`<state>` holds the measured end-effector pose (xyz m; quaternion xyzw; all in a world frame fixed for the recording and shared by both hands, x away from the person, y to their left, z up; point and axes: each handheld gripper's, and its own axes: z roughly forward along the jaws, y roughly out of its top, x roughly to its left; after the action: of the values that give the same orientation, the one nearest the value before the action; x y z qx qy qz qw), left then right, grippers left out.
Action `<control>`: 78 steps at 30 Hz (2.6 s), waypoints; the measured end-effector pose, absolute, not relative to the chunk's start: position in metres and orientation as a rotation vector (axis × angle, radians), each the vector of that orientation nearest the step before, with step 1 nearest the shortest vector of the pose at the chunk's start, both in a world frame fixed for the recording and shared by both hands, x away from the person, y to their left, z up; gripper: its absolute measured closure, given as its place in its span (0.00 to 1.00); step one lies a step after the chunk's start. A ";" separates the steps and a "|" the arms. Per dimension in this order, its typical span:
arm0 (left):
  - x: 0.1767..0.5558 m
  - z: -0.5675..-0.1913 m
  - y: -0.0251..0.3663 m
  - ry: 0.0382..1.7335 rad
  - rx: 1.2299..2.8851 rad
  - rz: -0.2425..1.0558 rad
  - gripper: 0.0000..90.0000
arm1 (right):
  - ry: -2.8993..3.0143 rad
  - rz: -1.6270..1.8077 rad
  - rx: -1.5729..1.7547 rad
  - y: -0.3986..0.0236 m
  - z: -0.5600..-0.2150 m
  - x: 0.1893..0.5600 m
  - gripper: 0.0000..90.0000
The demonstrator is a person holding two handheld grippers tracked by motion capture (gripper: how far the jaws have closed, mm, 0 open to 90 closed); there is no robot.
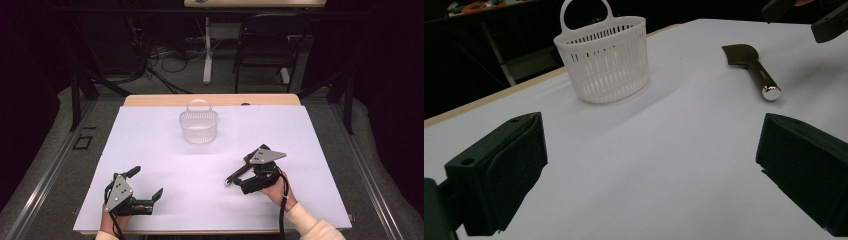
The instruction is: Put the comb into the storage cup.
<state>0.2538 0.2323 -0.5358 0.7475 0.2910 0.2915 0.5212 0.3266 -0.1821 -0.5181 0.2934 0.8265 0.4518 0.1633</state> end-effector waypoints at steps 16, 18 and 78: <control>0.254 -0.536 0.232 0.698 1.795 0.696 0.00 | 2.402 1.246 0.820 -0.170 -0.521 0.333 0.62; 0.254 -0.536 0.232 0.697 1.794 0.698 0.00 | 2.421 1.243 0.810 -0.168 -0.522 0.334 0.71; 0.253 -0.536 0.235 0.706 1.796 0.700 0.00 | 2.654 0.954 0.774 -0.136 -0.546 0.339 1.00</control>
<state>0.2534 0.2346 -0.5360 0.7485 0.2941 0.2918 0.5179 0.3387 -0.1358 -0.5462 0.2630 0.9022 0.3243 0.1081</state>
